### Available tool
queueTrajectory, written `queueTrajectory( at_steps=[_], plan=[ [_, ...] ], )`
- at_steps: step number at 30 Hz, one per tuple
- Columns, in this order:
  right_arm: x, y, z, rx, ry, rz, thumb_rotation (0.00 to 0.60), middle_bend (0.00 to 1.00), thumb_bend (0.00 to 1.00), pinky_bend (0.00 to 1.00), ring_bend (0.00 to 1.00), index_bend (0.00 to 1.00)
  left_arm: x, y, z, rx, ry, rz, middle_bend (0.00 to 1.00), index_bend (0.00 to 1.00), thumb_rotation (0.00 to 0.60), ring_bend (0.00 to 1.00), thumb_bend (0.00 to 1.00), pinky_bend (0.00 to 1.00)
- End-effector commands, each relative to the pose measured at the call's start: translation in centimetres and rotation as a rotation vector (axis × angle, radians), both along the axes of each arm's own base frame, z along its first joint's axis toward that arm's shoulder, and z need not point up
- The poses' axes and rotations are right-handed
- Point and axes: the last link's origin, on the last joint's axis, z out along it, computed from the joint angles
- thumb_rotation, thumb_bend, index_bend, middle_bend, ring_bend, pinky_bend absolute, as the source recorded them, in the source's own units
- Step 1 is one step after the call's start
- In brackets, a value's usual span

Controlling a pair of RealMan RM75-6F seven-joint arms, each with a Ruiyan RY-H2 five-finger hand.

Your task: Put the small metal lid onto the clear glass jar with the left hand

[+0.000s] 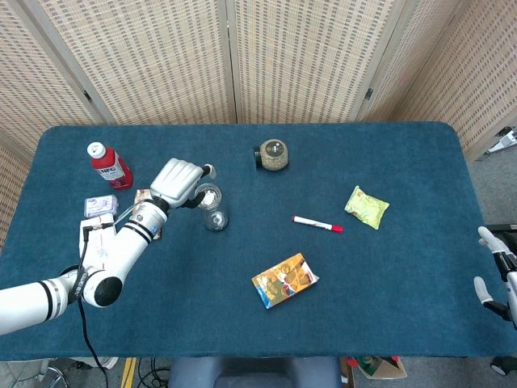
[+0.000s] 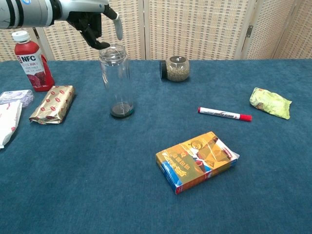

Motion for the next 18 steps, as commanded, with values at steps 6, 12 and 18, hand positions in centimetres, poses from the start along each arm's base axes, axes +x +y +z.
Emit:
queueTrajectory(
  at_steps=[6,12,18],
  plan=[
    [-0.1,0.0,0.0,-0.001,-0.001,-0.001,0.6,0.24,0.42,0.13,0.07,0.05,-0.5,-0.9,0.7,-0.002,-0.003,0.006,1.0,0.33,0.6,0.98,0.42,1.0],
    [-0.1,0.0,0.0,-0.001,-0.004,0.003,0.6,0.24,0.42,0.13,0.07,0.05,-1.2,-2.0,1.4,0.01,-0.022,0.018,1.0,0.33,0.6,0.97,0.42,1.0],
    [-0.3,0.0,0.1,-0.001,-0.003,-0.003,0.6,0.24,0.42,0.13,0.07,0.05,-2.9,-3.7,3.0,0.065,-0.112,0.061,0.88,0.31,0.6,0.84,0.42,1.0]
  ],
)
